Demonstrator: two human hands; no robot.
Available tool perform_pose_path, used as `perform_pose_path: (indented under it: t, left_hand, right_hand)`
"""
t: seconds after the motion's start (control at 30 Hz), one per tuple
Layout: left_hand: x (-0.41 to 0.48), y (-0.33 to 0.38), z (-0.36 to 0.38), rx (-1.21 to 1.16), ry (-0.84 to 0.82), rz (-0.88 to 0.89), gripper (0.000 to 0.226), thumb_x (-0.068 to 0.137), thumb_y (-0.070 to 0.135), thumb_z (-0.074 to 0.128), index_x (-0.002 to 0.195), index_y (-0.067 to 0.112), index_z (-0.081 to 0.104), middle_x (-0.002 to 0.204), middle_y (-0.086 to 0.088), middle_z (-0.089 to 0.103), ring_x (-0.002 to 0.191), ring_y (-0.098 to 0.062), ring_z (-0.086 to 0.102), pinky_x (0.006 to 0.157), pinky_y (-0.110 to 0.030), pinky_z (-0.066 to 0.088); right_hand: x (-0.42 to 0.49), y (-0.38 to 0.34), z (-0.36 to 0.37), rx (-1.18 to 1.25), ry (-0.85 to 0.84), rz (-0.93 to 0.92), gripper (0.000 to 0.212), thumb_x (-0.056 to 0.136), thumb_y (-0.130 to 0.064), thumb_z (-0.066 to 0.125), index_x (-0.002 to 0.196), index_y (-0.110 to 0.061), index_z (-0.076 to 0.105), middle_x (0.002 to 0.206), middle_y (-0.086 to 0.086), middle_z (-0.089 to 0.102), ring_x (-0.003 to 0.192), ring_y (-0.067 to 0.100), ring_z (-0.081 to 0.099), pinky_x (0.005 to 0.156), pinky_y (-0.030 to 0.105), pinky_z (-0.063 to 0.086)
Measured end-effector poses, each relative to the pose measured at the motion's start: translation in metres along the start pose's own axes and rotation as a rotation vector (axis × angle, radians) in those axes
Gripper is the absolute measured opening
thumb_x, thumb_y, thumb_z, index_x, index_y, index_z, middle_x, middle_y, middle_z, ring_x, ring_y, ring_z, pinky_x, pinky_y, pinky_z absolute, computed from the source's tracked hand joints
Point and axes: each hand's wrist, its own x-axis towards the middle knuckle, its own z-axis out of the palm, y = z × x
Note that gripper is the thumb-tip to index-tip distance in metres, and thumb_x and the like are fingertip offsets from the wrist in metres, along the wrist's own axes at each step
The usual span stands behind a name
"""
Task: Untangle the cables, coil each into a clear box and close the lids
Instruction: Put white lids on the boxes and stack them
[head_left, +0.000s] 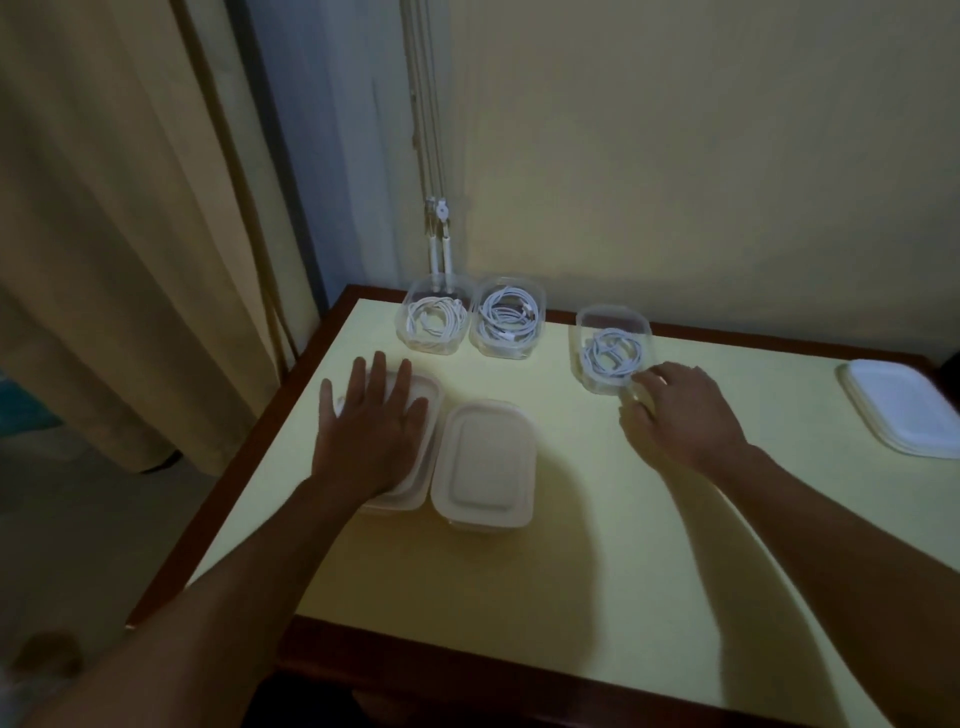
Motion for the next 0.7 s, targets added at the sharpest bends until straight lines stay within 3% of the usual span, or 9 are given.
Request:
perform_pose_path:
  t: [0.13, 0.2, 0.33, 0.43, 0.53, 0.6, 0.7]
  left_hand:
    - [0.002, 0.002, -0.005, 0.103, -0.001, 0.038, 0.076, 0.096, 0.056, 0.011, 0.152, 0.011, 0.037, 0.158, -0.019, 0.035, 0.145, -0.04, 0.032, 0.114, -0.07, 0.021]
    - [0.0, 0.023, -0.012, 0.074, 0.022, 0.034, 0.079, 0.096, 0.056, 0.01, 0.149, 0.007, 0.042, 0.155, -0.019, 0.041, 0.144, -0.04, 0.034, 0.116, -0.068, 0.019]
    - [-0.011, 0.096, -0.022, -0.154, 0.039, 0.173, 0.087, 0.091, 0.064, -0.002, 0.158, 0.015, 0.026, 0.166, -0.007, 0.02, 0.154, -0.026, 0.009, 0.124, -0.051, -0.003]
    - [-0.018, 0.159, -0.019, -0.262, 0.074, 0.368, 0.084, 0.093, 0.064, 0.002, 0.159, 0.015, 0.023, 0.166, -0.005, 0.017, 0.154, -0.021, 0.008, 0.124, -0.042, -0.002]
    - [-0.029, 0.216, -0.003, -0.391, 0.043, 0.47, 0.08, 0.098, 0.062, 0.019, 0.158, 0.01, 0.02, 0.165, -0.01, 0.019, 0.152, -0.025, 0.017, 0.122, -0.039, 0.009]
    - [-0.04, 0.245, 0.015, -0.515, -0.005, 0.446, 0.087, 0.096, 0.064, 0.031, 0.158, 0.007, 0.013, 0.165, -0.013, 0.018, 0.15, -0.027, 0.02, 0.121, -0.038, 0.015]
    - [-0.054, 0.27, 0.044, -0.722, -0.141, 0.259, 0.103, 0.092, 0.068, 0.048, 0.159, 0.008, -0.003, 0.166, -0.012, 0.012, 0.15, -0.027, 0.02, 0.12, -0.036, 0.02]
  right_hand:
    - [-0.039, 0.014, -0.003, 0.041, 0.051, -0.009, 0.032, 0.092, -0.017, 0.059, 0.121, -0.011, 0.067, 0.115, 0.011, 0.068, 0.105, 0.032, 0.062, 0.101, 0.049, 0.043]
    - [-0.057, 0.025, -0.003, 0.047, 0.071, -0.025, 0.03, 0.09, -0.015, 0.061, 0.119, -0.011, 0.069, 0.111, 0.01, 0.068, 0.099, 0.031, 0.063, 0.096, 0.046, 0.045]
    - [-0.088, 0.046, -0.007, 0.078, 0.078, -0.034, 0.029, 0.09, -0.017, 0.059, 0.117, -0.014, 0.07, 0.107, 0.006, 0.07, 0.098, 0.028, 0.063, 0.09, 0.041, 0.047]
    - [-0.112, 0.054, -0.018, 0.117, 0.097, -0.024, 0.031, 0.089, -0.021, 0.052, 0.113, -0.013, 0.071, 0.104, 0.006, 0.071, 0.095, 0.028, 0.063, 0.086, 0.041, 0.047]
    - [-0.133, 0.059, -0.028, 0.151, 0.096, -0.024, 0.036, 0.087, -0.023, 0.05, 0.116, -0.015, 0.071, 0.105, 0.005, 0.073, 0.095, 0.028, 0.066, 0.086, 0.04, 0.047]
    - [-0.145, 0.067, -0.032, 0.179, 0.099, -0.012, 0.038, 0.088, -0.022, 0.051, 0.12, -0.015, 0.069, 0.111, 0.006, 0.073, 0.1, 0.027, 0.066, 0.089, 0.04, 0.048]
    - [-0.159, 0.089, -0.033, 0.205, 0.116, 0.03, 0.037, 0.09, -0.018, 0.055, 0.125, -0.013, 0.067, 0.118, 0.006, 0.071, 0.107, 0.028, 0.065, 0.09, 0.04, 0.048]
